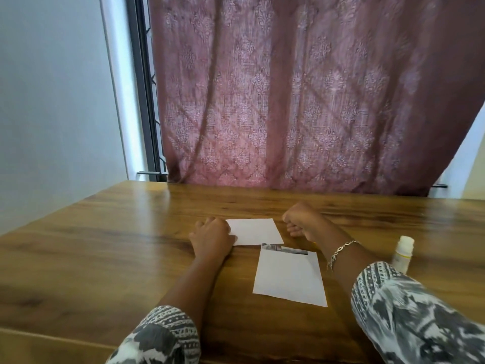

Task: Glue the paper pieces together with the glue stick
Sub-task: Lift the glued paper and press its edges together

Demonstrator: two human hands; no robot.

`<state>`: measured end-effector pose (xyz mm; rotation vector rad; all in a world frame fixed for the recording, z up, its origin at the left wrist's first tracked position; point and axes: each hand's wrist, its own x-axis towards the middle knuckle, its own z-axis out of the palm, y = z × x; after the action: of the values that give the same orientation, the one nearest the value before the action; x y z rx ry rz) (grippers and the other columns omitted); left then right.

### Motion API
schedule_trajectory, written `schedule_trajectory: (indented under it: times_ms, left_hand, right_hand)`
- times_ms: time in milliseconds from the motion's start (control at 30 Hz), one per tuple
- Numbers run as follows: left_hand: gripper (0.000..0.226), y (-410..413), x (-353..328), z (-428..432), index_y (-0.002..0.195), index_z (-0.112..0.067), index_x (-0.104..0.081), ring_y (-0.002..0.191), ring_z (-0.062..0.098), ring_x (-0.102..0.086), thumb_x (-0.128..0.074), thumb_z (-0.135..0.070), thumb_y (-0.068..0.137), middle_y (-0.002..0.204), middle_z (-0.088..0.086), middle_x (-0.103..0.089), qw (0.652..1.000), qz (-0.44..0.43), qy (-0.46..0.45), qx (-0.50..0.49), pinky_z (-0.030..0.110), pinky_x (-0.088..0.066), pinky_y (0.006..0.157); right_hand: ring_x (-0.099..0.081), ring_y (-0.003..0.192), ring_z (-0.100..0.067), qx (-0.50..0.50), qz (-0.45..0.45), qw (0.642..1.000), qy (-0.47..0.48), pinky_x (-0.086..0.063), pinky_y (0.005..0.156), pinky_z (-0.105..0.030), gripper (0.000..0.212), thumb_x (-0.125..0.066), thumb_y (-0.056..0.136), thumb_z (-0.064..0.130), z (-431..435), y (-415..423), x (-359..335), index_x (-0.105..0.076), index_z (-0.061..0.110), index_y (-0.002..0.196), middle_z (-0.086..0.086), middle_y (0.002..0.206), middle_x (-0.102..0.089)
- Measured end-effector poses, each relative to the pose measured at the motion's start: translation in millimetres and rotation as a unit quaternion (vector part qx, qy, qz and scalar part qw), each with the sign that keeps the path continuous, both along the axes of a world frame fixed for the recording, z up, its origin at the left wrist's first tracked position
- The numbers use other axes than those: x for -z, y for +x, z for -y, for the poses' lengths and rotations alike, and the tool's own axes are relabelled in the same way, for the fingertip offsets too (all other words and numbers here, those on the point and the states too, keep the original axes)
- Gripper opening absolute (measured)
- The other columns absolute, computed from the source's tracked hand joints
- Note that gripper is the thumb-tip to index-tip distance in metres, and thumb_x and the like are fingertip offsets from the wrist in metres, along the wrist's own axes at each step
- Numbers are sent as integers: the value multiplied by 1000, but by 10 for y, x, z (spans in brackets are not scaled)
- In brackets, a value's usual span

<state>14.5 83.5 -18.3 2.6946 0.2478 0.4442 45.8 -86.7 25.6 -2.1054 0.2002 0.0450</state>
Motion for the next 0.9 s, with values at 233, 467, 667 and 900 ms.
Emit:
schedule_trajectory:
  times_ms: [233,467,667,900]
  left_hand:
    - [30,-9,11,4,114,-21,-60,124,28,-38,-60,-33,86,132,5,-48,1000,-6,-9,-1,41,-34,100]
    - [30,-24,-2,45,113,-17,-59,122,27,-40,-58,-32,87,130,6,-50,1000,-2,-3,1,42,-35,100]
    - [25,-89,-14,123,109,-11,-54,108,23,-47,-49,-28,91,115,9,-57,989,142,-39,-8,34,-44,87]
    - [54,-57,11,250,110,-23,-57,121,26,-38,-55,-64,75,128,5,-51,994,-20,-30,108,46,-32,102]
  right_hand:
    - [-57,80,-26,-3,-32,999,37,-49,71,-31,22,-50,88,5,-168,72,-23,-54,-5,107,-21,96,-58]
    - [-62,94,-35,20,76,995,-58,-55,76,-40,22,-65,79,9,-209,225,92,-60,-4,96,-21,108,-65]
    - [-59,82,-32,49,262,956,-121,-42,65,-32,7,-60,82,9,-97,-49,-60,-63,5,77,-15,87,-67]
    - [-50,67,-20,87,434,897,-8,-34,51,-23,7,-57,85,5,230,-460,-169,-62,1,84,-7,73,-57]
